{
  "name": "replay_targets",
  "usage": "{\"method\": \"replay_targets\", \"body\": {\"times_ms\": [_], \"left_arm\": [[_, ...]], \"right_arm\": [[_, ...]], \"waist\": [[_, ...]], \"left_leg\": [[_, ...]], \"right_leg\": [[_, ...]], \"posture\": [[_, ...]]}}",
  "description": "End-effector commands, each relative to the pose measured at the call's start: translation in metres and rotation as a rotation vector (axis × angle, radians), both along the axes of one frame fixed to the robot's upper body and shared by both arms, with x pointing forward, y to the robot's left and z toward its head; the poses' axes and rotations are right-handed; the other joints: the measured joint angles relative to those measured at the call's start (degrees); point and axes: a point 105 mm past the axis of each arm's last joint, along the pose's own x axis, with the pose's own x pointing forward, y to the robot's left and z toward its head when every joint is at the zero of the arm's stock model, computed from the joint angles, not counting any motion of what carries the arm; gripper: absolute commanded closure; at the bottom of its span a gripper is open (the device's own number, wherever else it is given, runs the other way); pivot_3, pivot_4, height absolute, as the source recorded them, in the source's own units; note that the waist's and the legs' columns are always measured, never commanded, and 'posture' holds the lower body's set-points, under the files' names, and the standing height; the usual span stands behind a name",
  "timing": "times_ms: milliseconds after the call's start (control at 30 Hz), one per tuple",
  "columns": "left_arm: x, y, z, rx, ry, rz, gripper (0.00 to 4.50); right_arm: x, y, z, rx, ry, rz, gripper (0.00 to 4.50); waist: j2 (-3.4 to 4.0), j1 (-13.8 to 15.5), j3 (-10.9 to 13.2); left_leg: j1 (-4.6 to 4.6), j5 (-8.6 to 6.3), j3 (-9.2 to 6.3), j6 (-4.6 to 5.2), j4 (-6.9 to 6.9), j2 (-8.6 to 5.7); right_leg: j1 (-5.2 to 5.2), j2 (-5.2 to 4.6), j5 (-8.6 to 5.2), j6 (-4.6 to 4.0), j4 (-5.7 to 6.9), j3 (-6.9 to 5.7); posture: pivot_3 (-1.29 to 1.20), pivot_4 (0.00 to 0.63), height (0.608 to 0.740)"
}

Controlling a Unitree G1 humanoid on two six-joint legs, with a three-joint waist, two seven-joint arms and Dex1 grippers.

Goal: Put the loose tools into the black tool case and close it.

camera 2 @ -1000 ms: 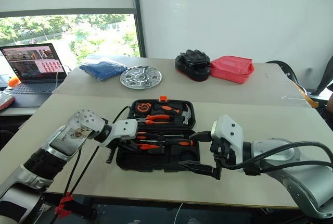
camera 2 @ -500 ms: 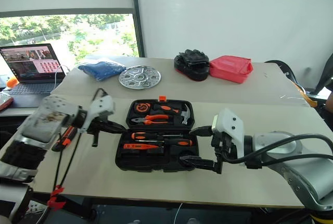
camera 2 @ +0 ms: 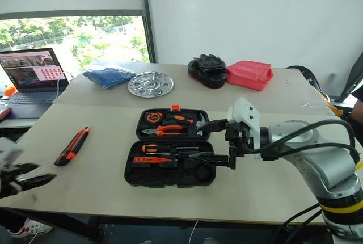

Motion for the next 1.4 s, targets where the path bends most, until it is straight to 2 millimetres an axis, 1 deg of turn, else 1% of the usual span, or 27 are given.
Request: {"method": "replay_targets", "body": {"times_ms": [33, 67, 133, 167, 200, 233, 367, 433, 567, 733, 800, 933, 1033, 1100, 1167, 1200, 1233, 1300, 1367, 1400], "left_arm": [[-0.003, 0.014, 0.021, 0.035, -0.069, 0.044, 0.09], [-0.002, 0.015, 0.023, 0.036, -0.070, 0.042, 0.09], [0.014, 0.007, 0.033, 0.026, -0.078, 0.006, 0.09], [0.018, 0.004, 0.036, 0.022, -0.080, -0.006, 0.09], [0.028, -0.002, 0.040, 0.010, -0.064, -0.015, 0.09], [0.034, -0.005, 0.042, 0.003, -0.050, -0.017, 0.09], [0.061, -0.031, 0.042, -0.049, 0.062, -0.064, 0.09], [0.071, -0.037, 0.040, -0.068, 0.111, -0.063, 0.09], [0.097, -0.033, 0.025, 0.022, 0.194, -0.021, 0.09], [0.127, -0.032, 0.020, 0.032, 0.204, 0.005, 0.09], [0.135, -0.031, 0.016, 0.043, 0.220, 0.006, 0.09], [0.146, -0.035, 0.007, 0.051, 0.271, 0.002, 0.09], [0.149, -0.041, 0.001, 0.018, 0.314, 0.004, 0.09], [0.148, -0.038, -0.005, 0.021, 0.342, 0.016, 0.09], [0.148, -0.036, -0.013, 0.005, 0.365, 0.026, 0.60], [0.147, -0.036, -0.015, -0.005, 0.375, 0.024, 0.72], [0.147, -0.037, -0.016, -0.010, 0.382, 0.023, 1.23], [0.147, -0.034, -0.020, -0.012, 0.391, 0.034, 1.87], [0.146, -0.031, -0.022, -0.017, 0.396, 0.048, 2.71], [0.145, -0.030, -0.023, -0.015, 0.399, 0.050, 2.87]], "right_arm": [[-0.001, 0.002, 0.006, -0.004, -0.025, 0.034, 0.00], [-0.001, 0.003, 0.006, -0.005, -0.024, 0.038, 0.00], [-0.003, 0.004, 0.006, -0.007, -0.023, 0.051, 0.00], [-0.004, 0.005, 0.006, -0.008, -0.023, 0.054, 0.00], [-0.005, 0.005, 0.007, -0.006, -0.020, 0.056, 0.00], [-0.006, 0.005, 0.007, -0.004, -0.018, 0.057, 0.00], [-0.014, 0.008, 0.003, -0.015, -0.019, 0.073, 0.00], [-0.017, 0.009, 0.002, -0.017, -0.022, 0.077, 0.00], [-0.020, 0.012, 0.001, -0.006, -0.049, 0.046, 0.00], [-0.026, 0.013, -0.004, 0.004, -0.043, 0.024, 0.00], [-0.027, 0.013, -0.007, 0.007, -0.040, 0.013, 0.00], [-0.029, 0.013, -0.009, 0.013, -0.038, -0.010, 0.00], [-0.029, 0.012, -0.010, 0.014, -0.039, -0.020, 0.00], [-0.030, 0.011, -0.009, 0.014, -0.040, -0.023, 0.00], [-0.030, 0.010, -0.008, 0.013, -0.041, -0.027, 0.00], [-0.029, 0.009, -0.008, 0.012, -0.041, -0.030, 0.00], [-0.029, 0.008, -0.008, 0.011, -0.041, -0.032, 0.00], [-0.029, 0.007, -0.008, 0.006, -0.042, -0.036, 0.00], [-0.029, 0.006, -0.007, 0.004, -0.042, -0.038, 0.00], [-0.030, 0.005, -0.007, 0.002, -0.041, -0.039, 0.00]], "waist": [[0.00, 0.66, 0.00], [0.00, 0.95, 0.00], [-0.01, 1.12, 0.00], [-0.02, 1.29, 0.00], [-0.04, 1.37, 0.00], [-0.05, 1.41, 0.00], [-0.04, 0.90, 0.00], [-0.04, 0.81, 0.00], [-0.05, 0.23, 0.01], [-0.07, 0.43, 0.02], [-0.08, 0.60, 0.02], [-0.09, 0.83, 0.02], [-0.10, 0.84, 0.02], [-0.11, 0.69, 0.02], [-0.10, 0.56, 0.02], [-0.10, 0.56, 0.02], [-0.10, 0.59, 0.02], [-0.10, 0.70, 0.02], [-0.10, 0.78, 0.02], [-0.10, 0.78, 0.02]], "left_leg": [[0.03, 0.00, 0.00, 0.00, -0.01, -0.01], [0.03, 0.00, 0.00, -0.01, 0.00, 0.00], [0.02, 0.01, 0.00, -0.02, 0.00, -0.03], [0.00, 0.01, 0.01, -0.03, 0.00, -0.05], [-0.01, 0.02, 0.00, -0.04, 0.00, -0.05], [-0.01, 0.02, 0.00, -0.05, 0.00, -0.05], [-0.03, 0.02, 0.07, -0.05, -0.08, -0.15], [-0.01, 0.02, 0.13, -0.04, -0.25, -0.16], [-0.10, 0.01, 0.14, -0.05, -0.29, -0.15], [-0.12, 0.02, 0.22, -0.05, -0.36, -0.12], [-0.13, 0.03, 0.31, -0.06, -0.35, -0.15], [-0.17, 0.04, 0.43, -0.06, -0.34, -0.16], [-0.22, 0.04, 0.46, -0.06, -0.33, -0.16], [-0.23, 0.04, 0.46, -0.06, -0.32, -0.15], [-0.22, 0.04, 0.42, -0.06, -0.32, -0.14], [-0.21, 0.04, 0.42, -0.06, -0.32, -0.14], [-0.21, 0.04, 0.41, -0.06, -0.32, -0.14], [-0.21, 0.04, 0.42, -0.06, -0.32, -0.15], [-0.19, 0.04, 0.42, -0.06, -0.32, -0.16], [-0.18, 0.04, 0.41, -0.06, -0.32, -0.16]], "right_leg": [[0.00, -0.01, 0.00, -0.01, 0.00, -0.01], [0.00, -0.01, -0.01, -0.02, 0.00, -0.03], [0.01, -0.09, -0.01, -0.02, -0.01, -0.07], [0.00, -0.15, -0.01, -0.02, 0.01, -0.12], [-0.01, -0.17, -0.01, -0.02, 0.01, -0.16], [0.00, -0.17, 0.00, -0.03, 0.01, -0.17], [-0.04, -0.24, 0.01, 0.02, 0.02, -0.16], [-0.10, -0.23, 0.01, 0.02, 0.01, -0.15], [-0.22, 0.15, 0.01, -0.03, 0.03, -0.08], [-0.29, 0.25, 0.00, -0.14, 0.07, -0.07], [-0.28, 0.24, 0.00, -0.13, 0.05, -0.07], [-0.28, 0.23, -0.01, -0.12, 0.02, -0.08], [-0.29, 0.23, -0.01, -0.12, 0.02, -0.10], [-0.30, 0.23, -0.01, -0.12, 0.02, -0.11], [-0.30, 0.24, -0.01, -0.12, 0.03, -0.11], [-0.30, 0.25, -0.01, -0.12, 0.03, -0.10], [-0.30, 0.25, -0.01, -0.12, 0.04, -0.10], [-0.29, 0.23, -0.01, -0.12, 0.03, -0.10], [-0.26, 0.22, -0.02, -0.11, 0.03, -0.10], [-0.26, 0.22, -0.02, -0.11, 0.03, -0.10]], "posture": [[0.00, 0.150, 0.740], [0.00, 0.150, 0.740], [0.00, 0.150, 0.740], [0.00, 0.150, 0.740], [0.00, 0.150, 0.740], [0.00, 0.150, 0.740], [0.00, 0.150, 0.740], [0.00, 0.150, 0.740], [0.00, 0.150, 0.740], [0.00, 0.150, 0.740], [0.00, 0.150, 0.740], [0.00, 0.150, 0.740], [0.00, 0.150, 0.740], [0.00, 0.150, 0.740], [0.00, 0.150, 0.740], [0.00, 0.150, 0.740], [0.00, 0.150, 0.740], [0.00, 0.150, 0.740], [0.00, 0.150, 0.740], [0.00, 0.150, 0.740]]}}
